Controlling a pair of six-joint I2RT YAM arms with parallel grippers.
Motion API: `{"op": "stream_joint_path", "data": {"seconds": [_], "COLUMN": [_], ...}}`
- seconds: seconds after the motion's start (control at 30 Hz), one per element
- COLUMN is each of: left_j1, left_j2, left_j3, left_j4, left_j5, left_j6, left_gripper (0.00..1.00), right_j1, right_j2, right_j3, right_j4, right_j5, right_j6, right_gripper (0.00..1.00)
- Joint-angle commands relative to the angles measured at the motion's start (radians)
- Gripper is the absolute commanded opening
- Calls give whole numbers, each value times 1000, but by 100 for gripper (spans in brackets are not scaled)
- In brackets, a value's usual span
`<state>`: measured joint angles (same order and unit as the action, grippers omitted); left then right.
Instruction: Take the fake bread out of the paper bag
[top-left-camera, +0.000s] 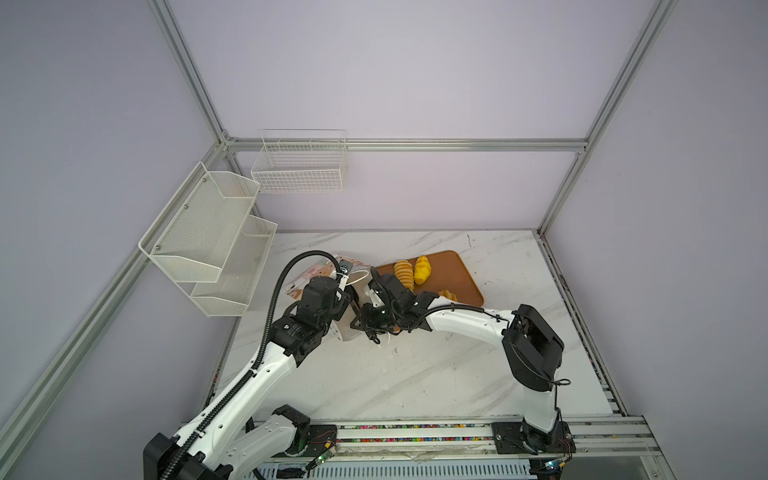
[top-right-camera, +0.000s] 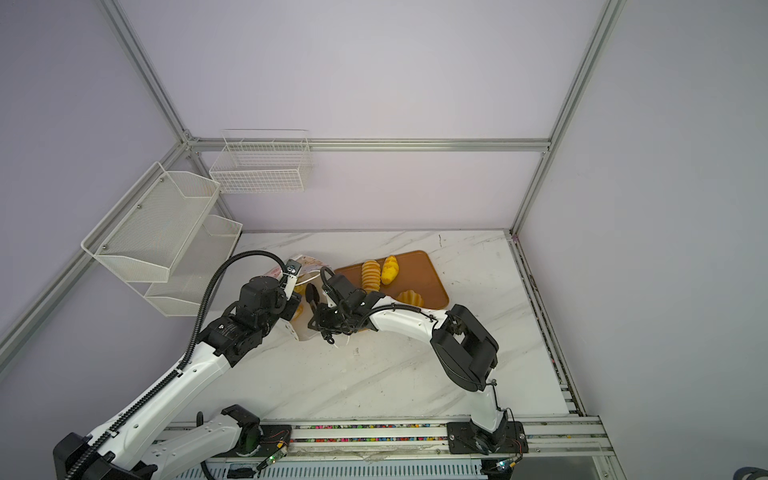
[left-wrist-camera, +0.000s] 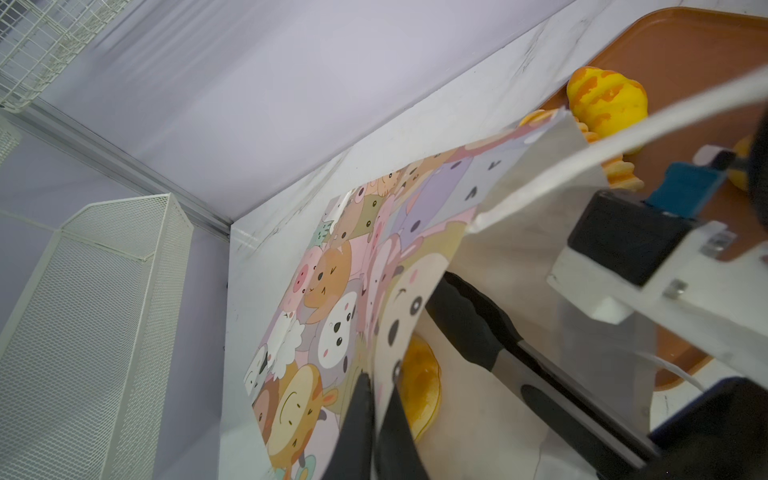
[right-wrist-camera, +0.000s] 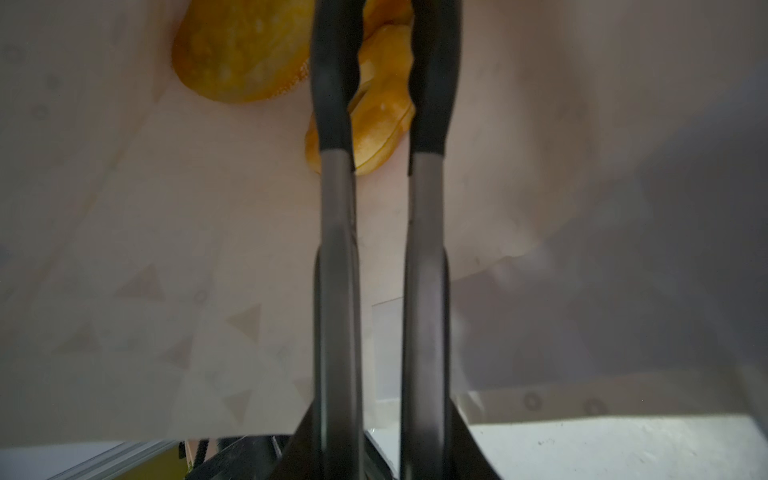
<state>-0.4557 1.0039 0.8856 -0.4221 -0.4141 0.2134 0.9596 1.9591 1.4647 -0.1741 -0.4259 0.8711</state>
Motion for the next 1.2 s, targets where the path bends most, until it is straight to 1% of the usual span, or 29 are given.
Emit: {"op": "stream_joint_path", "data": {"seconds": [0.0,0.5,1.17], "left_j1": [-1,-2,-2], "left_j2": [-11,7,20], "left_j3": [19,65,104], "left_j4": [35,8,-16], "left_j5": [41,113,183], "left_j6": [-49,-84,-94], "left_gripper": [0,0,0], "right_j1": [-5,-5,-10], "right_j2": [5,107,211], "right_j3": [67,164,247], "right_j4": [58,85,143], "right_j5": [17,33,43], "right_j6": [46,73,106], "right_gripper": [35,43,46]}}
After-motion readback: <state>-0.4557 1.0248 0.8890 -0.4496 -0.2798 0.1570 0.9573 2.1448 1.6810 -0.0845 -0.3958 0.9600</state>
